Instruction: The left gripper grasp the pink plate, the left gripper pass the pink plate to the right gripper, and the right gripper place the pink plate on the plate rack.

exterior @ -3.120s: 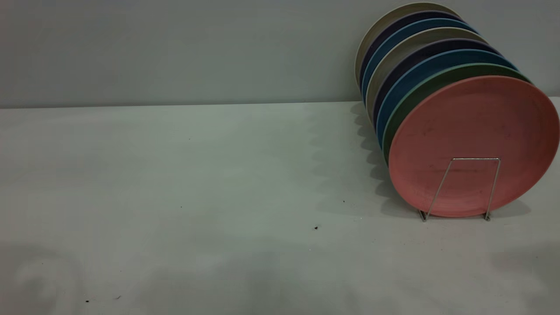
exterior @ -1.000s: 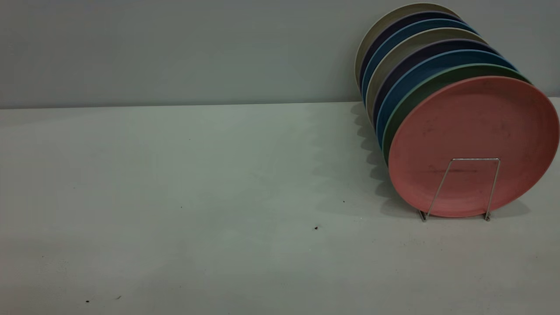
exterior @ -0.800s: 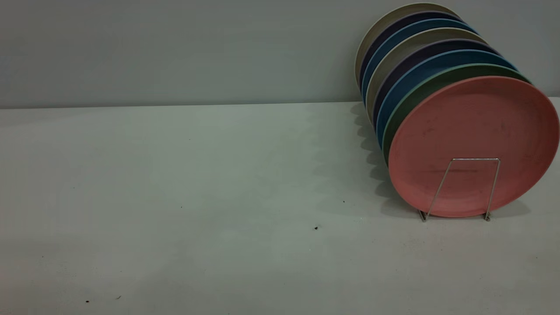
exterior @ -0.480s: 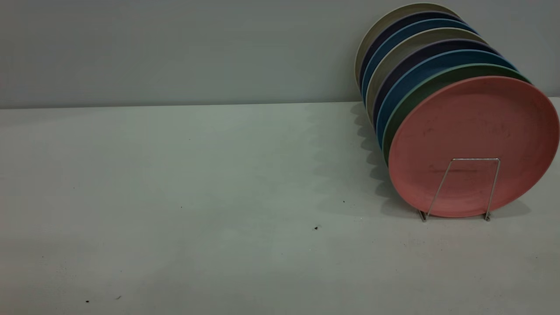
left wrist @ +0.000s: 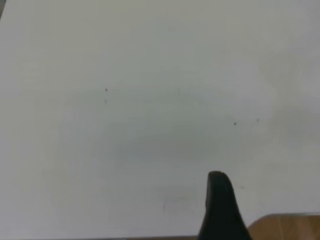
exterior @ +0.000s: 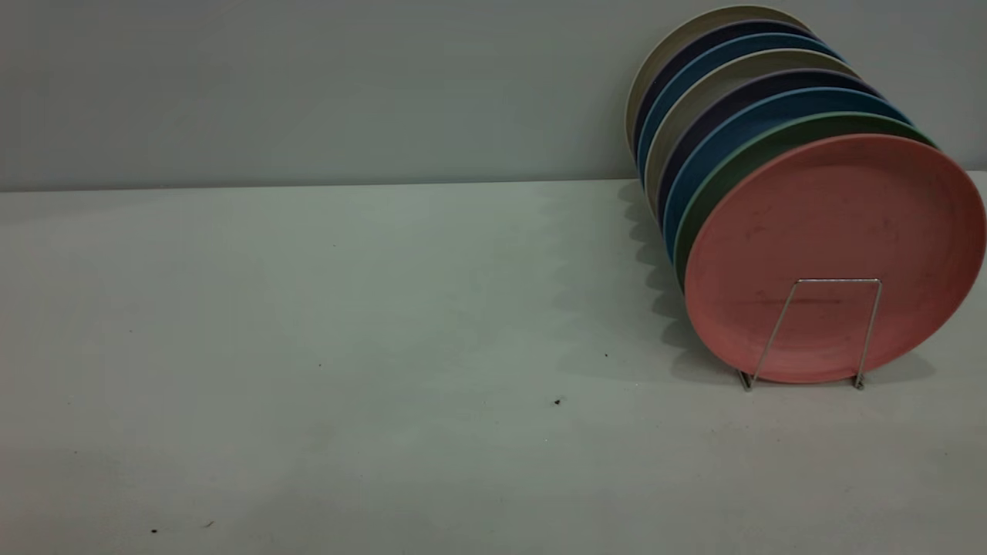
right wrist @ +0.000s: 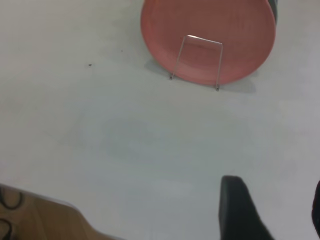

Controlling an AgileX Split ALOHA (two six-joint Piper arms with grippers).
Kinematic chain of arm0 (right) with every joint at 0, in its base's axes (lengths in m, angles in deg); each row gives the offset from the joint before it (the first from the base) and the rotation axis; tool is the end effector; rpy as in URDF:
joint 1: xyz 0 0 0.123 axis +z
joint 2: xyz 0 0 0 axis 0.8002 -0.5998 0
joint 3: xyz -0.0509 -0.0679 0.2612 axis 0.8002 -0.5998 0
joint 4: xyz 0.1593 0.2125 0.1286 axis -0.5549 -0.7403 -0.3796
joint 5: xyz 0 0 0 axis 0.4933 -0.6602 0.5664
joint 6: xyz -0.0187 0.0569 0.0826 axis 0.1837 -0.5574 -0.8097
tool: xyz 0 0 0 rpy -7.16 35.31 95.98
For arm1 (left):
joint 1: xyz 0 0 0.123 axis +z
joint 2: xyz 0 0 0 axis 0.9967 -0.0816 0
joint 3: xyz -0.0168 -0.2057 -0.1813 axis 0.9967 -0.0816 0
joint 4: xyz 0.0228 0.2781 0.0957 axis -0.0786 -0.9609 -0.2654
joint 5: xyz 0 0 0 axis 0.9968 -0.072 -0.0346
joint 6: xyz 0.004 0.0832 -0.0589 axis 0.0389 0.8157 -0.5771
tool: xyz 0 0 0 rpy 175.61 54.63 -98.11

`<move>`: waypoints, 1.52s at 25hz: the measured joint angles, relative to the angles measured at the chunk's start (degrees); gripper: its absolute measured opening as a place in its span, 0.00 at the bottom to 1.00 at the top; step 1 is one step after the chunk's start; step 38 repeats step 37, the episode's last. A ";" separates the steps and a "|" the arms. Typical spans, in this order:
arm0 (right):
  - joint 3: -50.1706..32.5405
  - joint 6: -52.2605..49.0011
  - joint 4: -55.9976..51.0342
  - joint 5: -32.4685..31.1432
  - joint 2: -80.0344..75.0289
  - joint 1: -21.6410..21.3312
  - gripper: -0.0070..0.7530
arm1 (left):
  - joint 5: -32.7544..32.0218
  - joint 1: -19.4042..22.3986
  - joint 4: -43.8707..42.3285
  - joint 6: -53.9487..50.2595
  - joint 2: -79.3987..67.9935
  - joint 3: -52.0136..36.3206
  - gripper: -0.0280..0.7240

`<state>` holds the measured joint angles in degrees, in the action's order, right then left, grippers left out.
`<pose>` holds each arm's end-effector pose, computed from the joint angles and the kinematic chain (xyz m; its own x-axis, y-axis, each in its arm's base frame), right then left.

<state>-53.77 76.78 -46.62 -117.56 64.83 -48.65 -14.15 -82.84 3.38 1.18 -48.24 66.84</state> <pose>0.0478 0.0181 0.2807 -0.4961 -0.1819 -0.8490 -0.2705 0.9615 -0.0479 0.0489 -0.0001 0.2836 -0.5124 0.0005 -0.8587 -0.0137 0.9999 0.0087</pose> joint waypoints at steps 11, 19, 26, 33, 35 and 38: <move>-0.02 0.00 0.00 0.00 0.02 0.00 0.50 | 0.00 0.00 0.00 -0.02 0.11 0.00 0.72; -0.06 0.00 0.14 0.00 0.02 0.00 0.50 | 0.00 0.00 0.00 -0.07 0.11 0.00 0.72; -0.13 -1.11 1.42 0.00 0.02 0.00 0.50 | 0.00 0.00 0.00 -0.07 0.11 0.00 0.72; -0.13 -6.93 6.37 0.00 0.06 0.00 0.50 | 0.00 0.00 0.00 -0.07 0.11 0.00 0.72; -0.13 -7.23 6.49 0.00 0.06 0.00 0.50 | 0.00 0.00 0.00 -0.07 0.11 0.00 0.72; -0.32 -7.29 6.56 0.00 0.06 0.00 0.50 | 0.00 0.00 0.00 -0.07 0.11 0.00 0.72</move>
